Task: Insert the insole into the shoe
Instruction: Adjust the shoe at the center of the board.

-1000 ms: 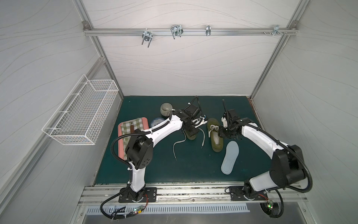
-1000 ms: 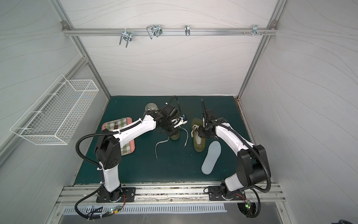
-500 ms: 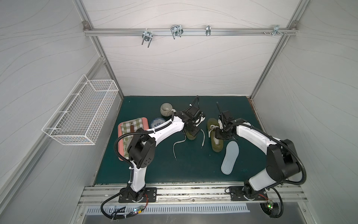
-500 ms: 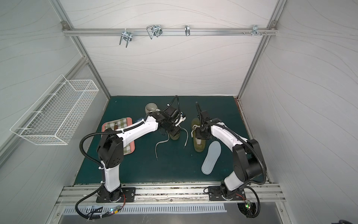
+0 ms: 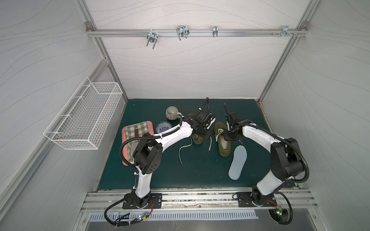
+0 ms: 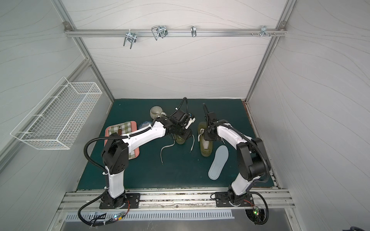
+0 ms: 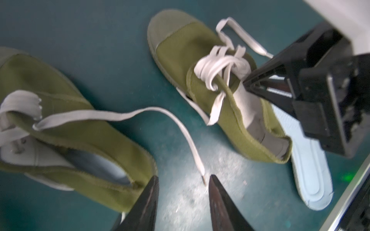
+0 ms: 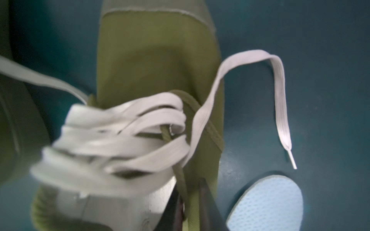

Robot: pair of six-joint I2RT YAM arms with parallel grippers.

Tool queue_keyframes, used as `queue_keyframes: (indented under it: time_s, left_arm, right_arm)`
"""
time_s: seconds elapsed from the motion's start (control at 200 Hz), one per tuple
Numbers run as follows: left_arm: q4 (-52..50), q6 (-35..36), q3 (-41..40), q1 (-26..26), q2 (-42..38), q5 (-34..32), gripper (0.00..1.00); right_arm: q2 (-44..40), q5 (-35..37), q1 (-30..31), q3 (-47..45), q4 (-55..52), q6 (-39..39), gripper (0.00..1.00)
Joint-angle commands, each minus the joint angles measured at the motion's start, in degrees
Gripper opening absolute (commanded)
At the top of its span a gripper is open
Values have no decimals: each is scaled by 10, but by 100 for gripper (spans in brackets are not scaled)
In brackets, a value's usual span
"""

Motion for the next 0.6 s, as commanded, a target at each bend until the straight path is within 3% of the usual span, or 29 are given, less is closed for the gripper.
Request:
queue_keyframes:
  time_s: [0.0, 0.595]
  left_arm:
    - [57, -44, 17, -12, 32, 32, 42]
    - [81, -79, 83, -40, 98, 40, 43]
  right_arm:
    - [-7, -20, -12, 4, 11, -12, 3]
    - [-31, -97, -22, -23, 35, -13, 0]
